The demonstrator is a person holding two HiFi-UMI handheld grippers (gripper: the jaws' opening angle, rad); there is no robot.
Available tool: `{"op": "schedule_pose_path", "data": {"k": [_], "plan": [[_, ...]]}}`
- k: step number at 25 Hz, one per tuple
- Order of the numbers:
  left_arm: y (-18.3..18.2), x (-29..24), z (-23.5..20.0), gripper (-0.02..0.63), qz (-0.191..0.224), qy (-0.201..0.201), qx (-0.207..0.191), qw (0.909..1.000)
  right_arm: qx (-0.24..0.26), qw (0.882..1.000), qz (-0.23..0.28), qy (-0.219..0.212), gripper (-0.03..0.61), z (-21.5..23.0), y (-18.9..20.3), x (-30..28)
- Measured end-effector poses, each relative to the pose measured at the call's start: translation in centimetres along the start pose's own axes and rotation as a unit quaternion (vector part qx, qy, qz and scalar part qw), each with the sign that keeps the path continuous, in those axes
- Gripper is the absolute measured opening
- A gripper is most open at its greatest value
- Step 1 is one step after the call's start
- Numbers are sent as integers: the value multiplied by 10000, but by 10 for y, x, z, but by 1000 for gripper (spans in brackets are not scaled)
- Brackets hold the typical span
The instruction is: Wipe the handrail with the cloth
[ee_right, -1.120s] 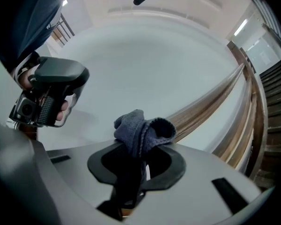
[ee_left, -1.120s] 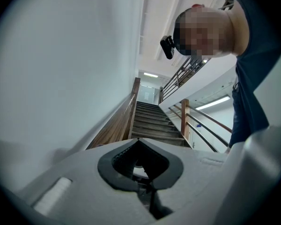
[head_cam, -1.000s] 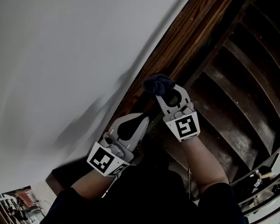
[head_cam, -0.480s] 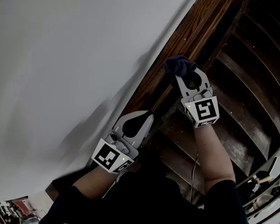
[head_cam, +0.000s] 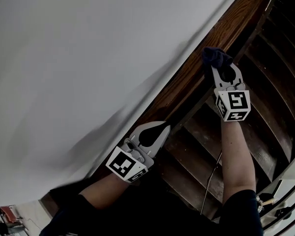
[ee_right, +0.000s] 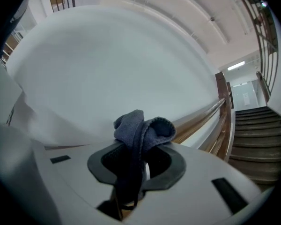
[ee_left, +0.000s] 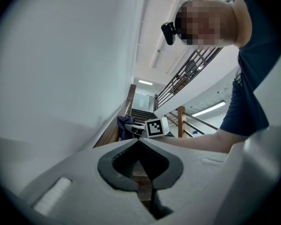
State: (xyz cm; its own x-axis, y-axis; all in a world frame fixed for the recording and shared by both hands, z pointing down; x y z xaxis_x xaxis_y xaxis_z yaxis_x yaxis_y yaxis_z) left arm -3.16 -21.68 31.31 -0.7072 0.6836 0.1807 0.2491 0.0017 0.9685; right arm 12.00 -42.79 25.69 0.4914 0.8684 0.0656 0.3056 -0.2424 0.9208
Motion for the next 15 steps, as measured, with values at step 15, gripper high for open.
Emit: {"op": "schedule_pose_path", "data": {"k": [15], "plan": [[10, 40, 14, 5, 82, -362, 160, 9992, 1210, 9884, -620, -677, 95, -69, -19, -17]]}}
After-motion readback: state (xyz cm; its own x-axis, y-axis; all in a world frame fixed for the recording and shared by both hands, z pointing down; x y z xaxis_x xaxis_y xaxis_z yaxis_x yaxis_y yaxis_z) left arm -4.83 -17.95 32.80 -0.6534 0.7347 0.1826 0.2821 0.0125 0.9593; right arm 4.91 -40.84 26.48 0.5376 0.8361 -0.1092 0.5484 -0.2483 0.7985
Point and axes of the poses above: the fingertips, and each gripper's own axes: x backward along the fingers, z to its right, y out of its underside, the point moved 2 cm from there along x, backward along the fingers, and after that the axes turned 2 degrees about x, right-handed, at the moved point
